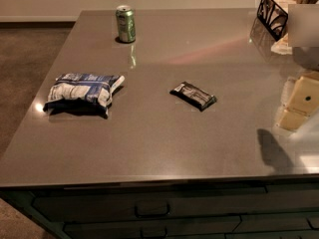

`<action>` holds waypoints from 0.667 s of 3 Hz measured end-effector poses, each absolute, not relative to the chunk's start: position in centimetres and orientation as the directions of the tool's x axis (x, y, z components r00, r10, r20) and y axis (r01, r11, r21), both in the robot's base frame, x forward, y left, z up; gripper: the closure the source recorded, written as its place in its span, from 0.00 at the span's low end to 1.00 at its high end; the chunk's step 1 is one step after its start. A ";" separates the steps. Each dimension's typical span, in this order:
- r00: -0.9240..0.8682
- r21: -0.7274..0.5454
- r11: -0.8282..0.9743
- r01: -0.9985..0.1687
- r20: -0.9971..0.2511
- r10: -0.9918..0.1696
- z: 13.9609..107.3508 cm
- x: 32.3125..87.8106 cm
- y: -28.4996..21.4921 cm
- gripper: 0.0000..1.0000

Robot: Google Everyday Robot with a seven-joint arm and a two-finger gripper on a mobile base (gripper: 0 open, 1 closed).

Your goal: Pick rxbar chocolate

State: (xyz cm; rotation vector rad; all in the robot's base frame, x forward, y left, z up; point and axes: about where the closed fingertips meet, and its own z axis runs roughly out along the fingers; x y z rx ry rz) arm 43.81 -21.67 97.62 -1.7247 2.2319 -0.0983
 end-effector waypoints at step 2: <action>-0.261 -0.218 0.309 -0.926 -0.224 -0.939 96.9 45.2 -20.5 0.00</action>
Offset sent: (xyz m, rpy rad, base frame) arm 0.0386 0.0331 -0.0258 0.0689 0.0900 -0.1087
